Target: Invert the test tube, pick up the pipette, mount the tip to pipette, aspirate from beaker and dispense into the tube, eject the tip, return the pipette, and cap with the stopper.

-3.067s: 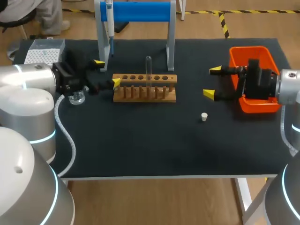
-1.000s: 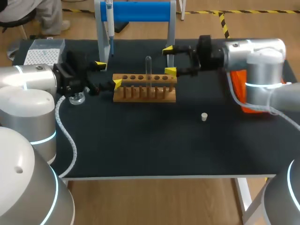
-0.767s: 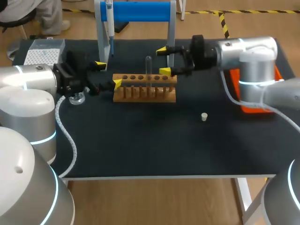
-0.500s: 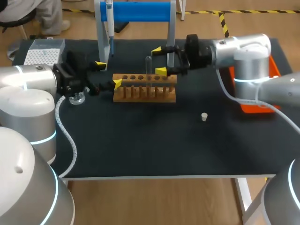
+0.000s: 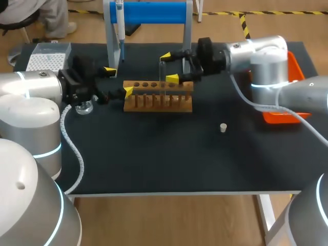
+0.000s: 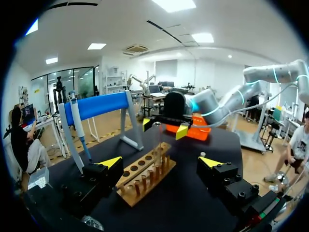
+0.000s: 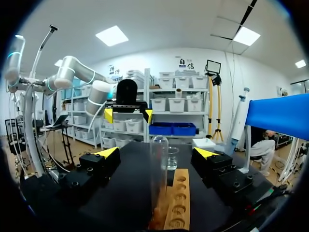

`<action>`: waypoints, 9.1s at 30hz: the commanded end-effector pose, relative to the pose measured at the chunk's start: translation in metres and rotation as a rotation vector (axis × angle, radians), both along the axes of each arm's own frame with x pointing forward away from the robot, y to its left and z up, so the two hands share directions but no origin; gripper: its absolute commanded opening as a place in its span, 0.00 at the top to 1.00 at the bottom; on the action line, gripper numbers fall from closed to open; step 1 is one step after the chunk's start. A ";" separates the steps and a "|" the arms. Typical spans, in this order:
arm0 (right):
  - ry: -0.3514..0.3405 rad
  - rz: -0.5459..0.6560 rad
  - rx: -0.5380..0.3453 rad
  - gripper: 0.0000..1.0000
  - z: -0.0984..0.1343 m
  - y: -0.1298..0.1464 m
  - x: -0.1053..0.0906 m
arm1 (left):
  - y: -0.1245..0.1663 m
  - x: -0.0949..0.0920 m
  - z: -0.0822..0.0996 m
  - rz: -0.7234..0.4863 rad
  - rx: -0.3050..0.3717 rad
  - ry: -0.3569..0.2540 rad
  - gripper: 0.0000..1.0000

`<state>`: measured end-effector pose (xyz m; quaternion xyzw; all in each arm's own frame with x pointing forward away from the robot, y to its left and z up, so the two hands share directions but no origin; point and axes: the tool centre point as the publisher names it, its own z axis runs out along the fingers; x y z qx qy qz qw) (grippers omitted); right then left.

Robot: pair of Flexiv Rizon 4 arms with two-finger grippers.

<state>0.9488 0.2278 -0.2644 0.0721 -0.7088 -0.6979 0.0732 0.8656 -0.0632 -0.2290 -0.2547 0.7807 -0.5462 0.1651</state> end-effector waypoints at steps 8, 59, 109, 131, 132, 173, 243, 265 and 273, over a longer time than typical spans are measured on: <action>0.013 -0.009 0.019 0.01 -0.004 0.008 0.002 | 0.000 0.000 -0.001 0.001 -0.001 -0.001 0.00; 0.027 -0.084 0.028 1.00 -0.013 0.017 0.006 | 0.000 0.000 -0.001 0.001 -0.001 -0.001 0.00; 0.001 -0.085 0.031 1.00 0.025 0.014 -0.004 | 0.000 0.000 -0.001 0.001 -0.001 -0.001 0.00; -0.004 -0.107 0.063 1.00 0.059 0.009 -0.009 | 0.000 0.000 -0.001 0.001 -0.001 -0.001 0.00; -0.003 -0.108 0.063 1.00 0.062 0.008 -0.010 | 0.000 0.000 -0.001 0.001 -0.001 -0.001 0.00; 0.223 -0.136 -0.037 1.00 0.095 -0.016 -0.035 | 0.000 0.000 -0.001 0.001 -0.001 -0.001 0.00; 1.457 -0.052 -0.198 1.00 0.073 -0.021 -0.023 | 0.000 0.000 -0.001 0.001 -0.001 -0.001 0.00; 1.481 -0.053 -0.192 1.00 0.071 -0.020 -0.025 | 0.000 0.000 -0.001 0.001 -0.001 -0.001 0.00; 1.481 -0.053 -0.192 1.00 0.071 -0.020 -0.025 | -0.005 -0.006 0.008 -0.075 0.005 -0.176 0.00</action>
